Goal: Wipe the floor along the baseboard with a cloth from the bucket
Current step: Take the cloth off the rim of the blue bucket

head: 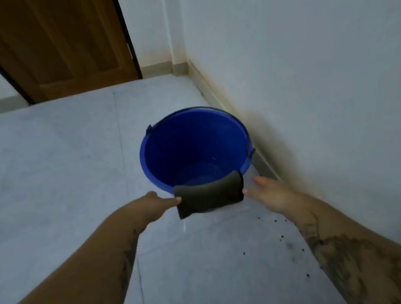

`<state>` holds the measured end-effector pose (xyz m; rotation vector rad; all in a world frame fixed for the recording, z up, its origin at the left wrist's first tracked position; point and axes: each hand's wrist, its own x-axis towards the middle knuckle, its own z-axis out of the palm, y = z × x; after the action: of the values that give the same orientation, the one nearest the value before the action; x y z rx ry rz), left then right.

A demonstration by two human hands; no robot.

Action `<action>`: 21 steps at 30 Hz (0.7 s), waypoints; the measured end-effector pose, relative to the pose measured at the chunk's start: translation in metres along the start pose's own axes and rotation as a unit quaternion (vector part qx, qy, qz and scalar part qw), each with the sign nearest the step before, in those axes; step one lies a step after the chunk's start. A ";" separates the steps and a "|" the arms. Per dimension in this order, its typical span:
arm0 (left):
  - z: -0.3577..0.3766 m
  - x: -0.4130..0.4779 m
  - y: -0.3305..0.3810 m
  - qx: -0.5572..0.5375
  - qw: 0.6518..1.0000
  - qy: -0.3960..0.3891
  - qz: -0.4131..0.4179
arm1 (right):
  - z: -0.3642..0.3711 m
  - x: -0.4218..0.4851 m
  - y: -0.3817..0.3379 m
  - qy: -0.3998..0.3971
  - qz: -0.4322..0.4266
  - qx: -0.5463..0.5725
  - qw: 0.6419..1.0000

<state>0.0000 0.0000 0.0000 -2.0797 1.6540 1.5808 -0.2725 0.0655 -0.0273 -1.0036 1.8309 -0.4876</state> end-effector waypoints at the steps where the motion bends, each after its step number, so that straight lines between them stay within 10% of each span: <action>1: 0.012 0.016 -0.009 -0.034 0.999 0.003 0.003 | 0.016 0.015 0.010 0.008 0.000 0.032 0.999; 12: 0.068 0.062 -0.028 -0.279 0.958 0.005 0.064 | 0.050 0.063 0.030 -0.002 -0.037 0.214 0.976; 21: 0.105 -0.016 0.011 -0.525 0.828 -0.026 0.196 | -0.010 -0.016 0.019 0.067 -0.148 0.423 0.891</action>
<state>-0.0763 0.0675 -0.0333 -1.9918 1.3490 3.2022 -0.2860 0.0880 -0.0270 -0.6276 1.3304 -1.4238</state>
